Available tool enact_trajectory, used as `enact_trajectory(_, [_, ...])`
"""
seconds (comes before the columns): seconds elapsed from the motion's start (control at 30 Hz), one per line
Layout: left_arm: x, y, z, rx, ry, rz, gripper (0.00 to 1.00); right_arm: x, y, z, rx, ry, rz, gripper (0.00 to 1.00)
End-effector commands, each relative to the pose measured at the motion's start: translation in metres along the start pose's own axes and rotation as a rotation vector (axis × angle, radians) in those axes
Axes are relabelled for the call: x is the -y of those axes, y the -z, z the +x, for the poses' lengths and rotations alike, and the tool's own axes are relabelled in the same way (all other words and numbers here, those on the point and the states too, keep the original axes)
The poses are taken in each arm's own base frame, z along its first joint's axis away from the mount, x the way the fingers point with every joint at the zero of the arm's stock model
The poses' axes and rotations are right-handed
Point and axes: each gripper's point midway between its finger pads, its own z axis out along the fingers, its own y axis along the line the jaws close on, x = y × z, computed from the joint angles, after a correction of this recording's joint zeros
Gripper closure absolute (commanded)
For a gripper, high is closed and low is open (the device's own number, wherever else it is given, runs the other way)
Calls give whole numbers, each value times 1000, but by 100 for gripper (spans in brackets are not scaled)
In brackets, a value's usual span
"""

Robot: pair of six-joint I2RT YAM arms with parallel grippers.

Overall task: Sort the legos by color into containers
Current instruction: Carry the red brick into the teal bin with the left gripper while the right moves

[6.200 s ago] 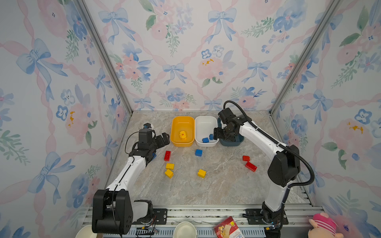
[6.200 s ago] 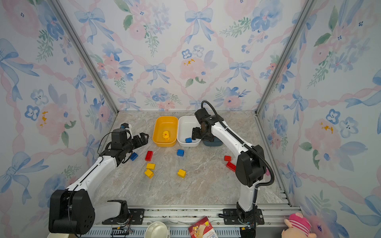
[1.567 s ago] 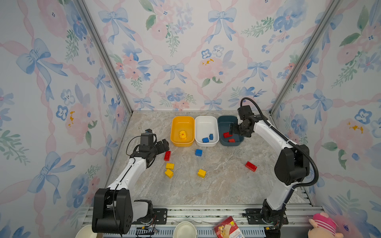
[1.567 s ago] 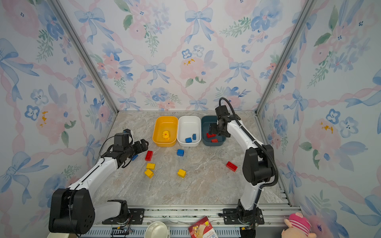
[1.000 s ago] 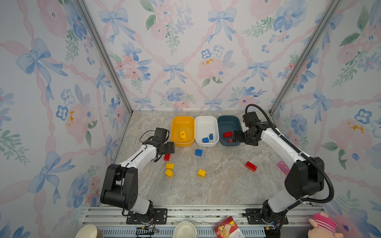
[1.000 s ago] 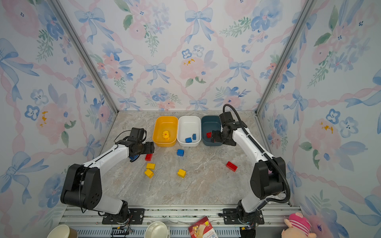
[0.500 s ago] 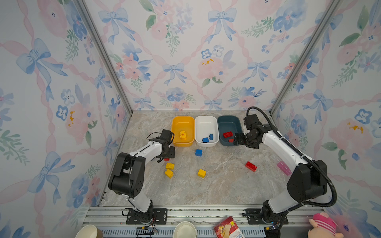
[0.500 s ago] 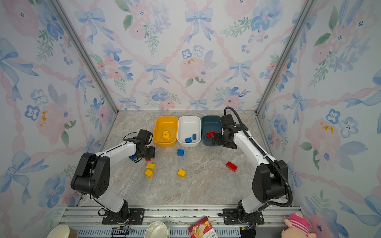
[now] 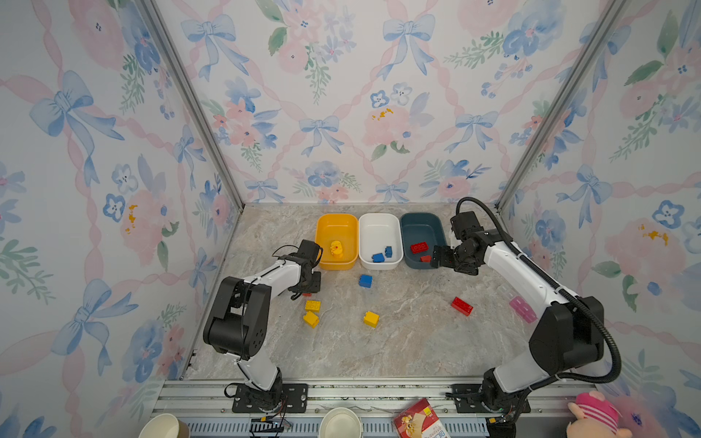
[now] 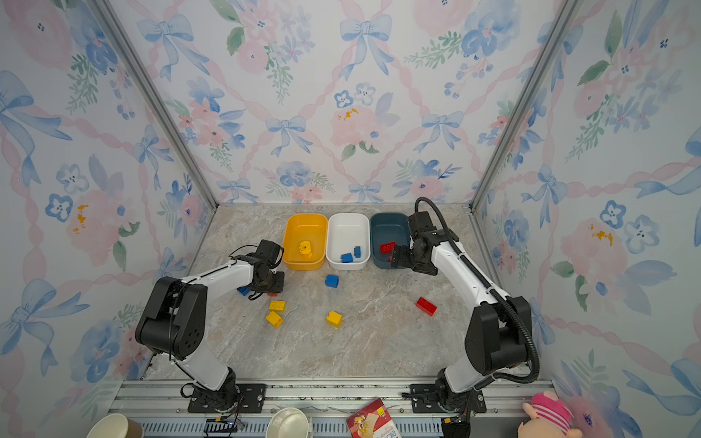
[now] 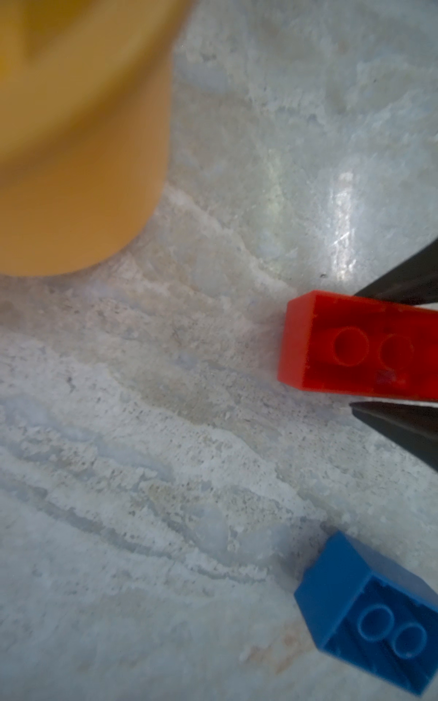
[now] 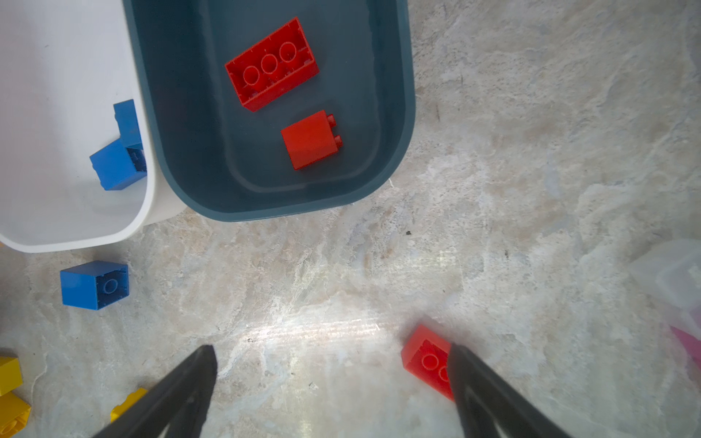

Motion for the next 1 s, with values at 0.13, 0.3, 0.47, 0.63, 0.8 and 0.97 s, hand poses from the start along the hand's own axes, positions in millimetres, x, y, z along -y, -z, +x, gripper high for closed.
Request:
enact_trajectory(0.13, [3, 6, -2, 6, 3, -4, 72, 4, 5, 2, 10, -30, -16, 3])
enact_trajectory(0.3, [12, 21, -6, 50, -2, 20, 74, 6, 4, 4, 8, -37, -17, 3])
enact_trajectory(0.47, [32, 46, -11, 112, -23, 86, 75, 9, 2, 7, 7, -54, -27, 3])
enact_trajectory(0.63, [61, 78, -14, 191, -80, 170, 75, 12, 3, 10, 9, -73, -38, 3])
enact_trajectory(0.8, [98, 113, -24, 277, -123, 256, 75, 15, 6, 12, 15, -87, -50, 3])
enact_trajectory(0.97, [151, 143, -48, 363, -151, 379, 76, 15, 3, 18, 13, -131, -94, 3])
